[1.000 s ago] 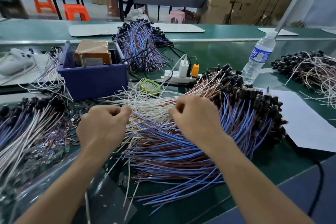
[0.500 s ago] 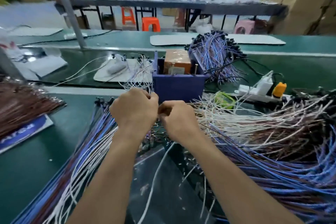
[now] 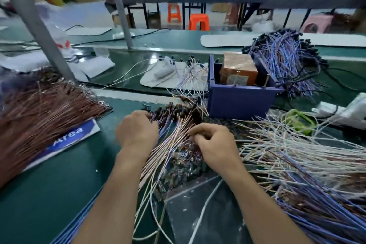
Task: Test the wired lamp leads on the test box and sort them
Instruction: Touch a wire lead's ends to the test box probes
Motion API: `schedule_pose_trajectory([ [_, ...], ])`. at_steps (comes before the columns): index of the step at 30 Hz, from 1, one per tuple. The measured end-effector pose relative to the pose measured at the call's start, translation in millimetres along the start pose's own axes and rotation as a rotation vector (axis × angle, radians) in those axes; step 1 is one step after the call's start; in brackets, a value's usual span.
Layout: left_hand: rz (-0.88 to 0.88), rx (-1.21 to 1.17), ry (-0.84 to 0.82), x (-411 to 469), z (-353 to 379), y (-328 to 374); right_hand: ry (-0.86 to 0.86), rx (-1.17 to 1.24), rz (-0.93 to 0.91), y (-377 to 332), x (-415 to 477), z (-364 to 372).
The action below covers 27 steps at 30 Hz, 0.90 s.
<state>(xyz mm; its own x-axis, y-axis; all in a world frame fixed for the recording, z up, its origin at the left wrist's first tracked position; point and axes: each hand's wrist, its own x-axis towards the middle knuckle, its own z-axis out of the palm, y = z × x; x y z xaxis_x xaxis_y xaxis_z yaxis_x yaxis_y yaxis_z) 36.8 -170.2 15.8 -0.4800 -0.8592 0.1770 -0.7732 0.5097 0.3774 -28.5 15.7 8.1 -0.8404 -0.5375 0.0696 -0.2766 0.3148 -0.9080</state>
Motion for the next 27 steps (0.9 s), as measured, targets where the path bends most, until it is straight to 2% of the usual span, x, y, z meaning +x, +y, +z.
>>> schedule_pose_trajectory([
  [11, -0.119, -0.241, 0.117, 0.6, 0.2, -3.4, -0.056, 0.020, 0.007, -6.1, -3.0, -4.2],
  [14, -0.105, -0.473, 0.233, -6.4, -7.7, 2.5, -0.083, 0.124, 0.033, -12.1, -4.0, -7.7],
  [16, -0.019, -0.744, 0.245, -10.8, -21.6, 15.5, -0.095, 0.272, 0.049, -21.1, -3.4, -12.7],
  [19, 0.223, -1.040, 0.065, -20.1, -51.7, 42.8, -0.116, 0.402, -0.001, -36.4, -1.4, -25.4],
  [22, 0.476, -1.068, -0.261, -38.2, -68.0, 72.9, -0.095, 0.542, -0.034, -54.4, -4.6, -42.7],
  [24, 0.532, -1.119, -0.490, -55.0, -66.2, 92.0, 0.023, 0.709, -0.016, -63.0, -9.1, -56.5],
  [27, 0.544, -0.986, -0.602, -73.8, -51.5, 106.2, 0.293, 0.860, 0.045, -57.2, -13.2, -84.4],
])
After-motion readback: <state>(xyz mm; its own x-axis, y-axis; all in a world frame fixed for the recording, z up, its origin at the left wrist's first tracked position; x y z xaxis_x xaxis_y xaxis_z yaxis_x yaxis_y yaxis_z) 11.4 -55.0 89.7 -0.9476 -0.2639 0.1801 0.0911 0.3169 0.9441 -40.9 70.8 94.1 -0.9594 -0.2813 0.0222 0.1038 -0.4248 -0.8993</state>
